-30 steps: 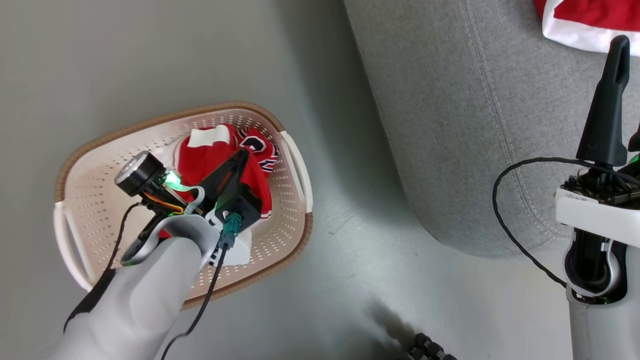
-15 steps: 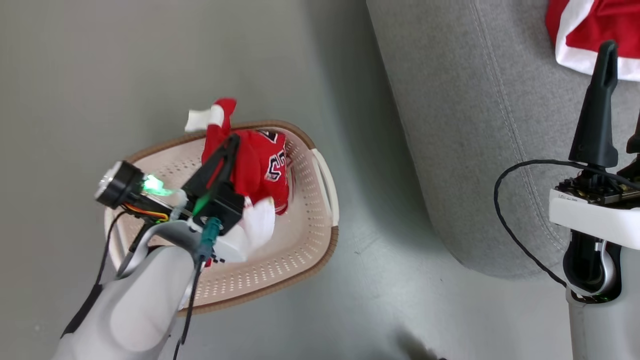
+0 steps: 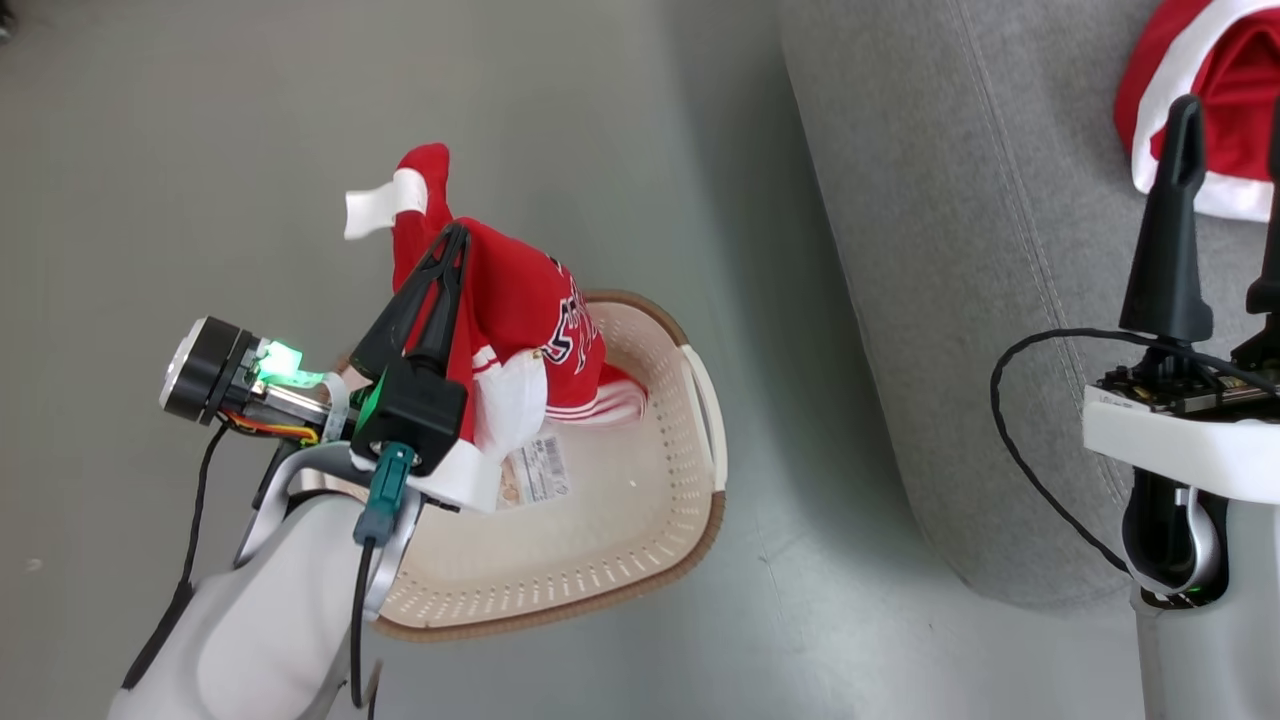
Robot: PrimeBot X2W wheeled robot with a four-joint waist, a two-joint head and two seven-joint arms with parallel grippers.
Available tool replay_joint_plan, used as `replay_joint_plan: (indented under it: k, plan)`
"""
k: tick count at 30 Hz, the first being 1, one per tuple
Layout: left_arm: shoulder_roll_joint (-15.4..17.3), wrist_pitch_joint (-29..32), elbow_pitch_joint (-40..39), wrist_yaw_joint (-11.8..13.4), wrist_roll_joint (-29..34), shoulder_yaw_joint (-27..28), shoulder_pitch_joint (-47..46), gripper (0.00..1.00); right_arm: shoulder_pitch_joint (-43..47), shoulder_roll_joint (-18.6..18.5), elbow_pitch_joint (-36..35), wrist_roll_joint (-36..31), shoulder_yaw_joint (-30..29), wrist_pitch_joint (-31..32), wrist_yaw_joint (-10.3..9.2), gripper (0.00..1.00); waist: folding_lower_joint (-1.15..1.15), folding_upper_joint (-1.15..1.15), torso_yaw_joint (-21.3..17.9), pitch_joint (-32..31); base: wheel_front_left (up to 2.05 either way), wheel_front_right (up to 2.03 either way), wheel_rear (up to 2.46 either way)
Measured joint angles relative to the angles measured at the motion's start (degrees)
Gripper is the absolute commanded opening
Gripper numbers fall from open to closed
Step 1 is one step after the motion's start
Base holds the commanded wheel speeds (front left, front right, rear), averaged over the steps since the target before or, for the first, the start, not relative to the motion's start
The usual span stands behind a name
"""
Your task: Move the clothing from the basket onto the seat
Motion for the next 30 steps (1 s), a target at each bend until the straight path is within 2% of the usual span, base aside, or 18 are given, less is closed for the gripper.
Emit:
replay_joint_plan:
  k: [18, 26, 30]
  plan:
    - [-0.22, -0.16, -9.67, 2.38, -3.86, 3.53, 2.91, 0.00, 2.44, -2.57, 3.00, -2.75, 1.41, -0.01, 0.00, 1.00, 0.00, 0.00, 5.35, -9.27, 0.00, 0.00, 0.00]
    - [-0.47, -0.16, -12.61, 2.63, -4.57, 4.08, 4.21, 0.00, 4.72, -4.12, 5.82, -2.85, 4.75, -0.01, 0.00, 1.00, 0.00, 0.00, 7.79, -13.75, 0.00, 0.00, 0.00]
    - [-0.19, -0.16, -14.05, 2.52, -4.48, 3.91, 4.23, 0.00, 6.12, -6.59, 8.27, -3.18, 8.23, 0.00, 0.00, 1.00, 0.00, 0.00, 9.02, -16.06, 0.00, 0.00, 0.00]
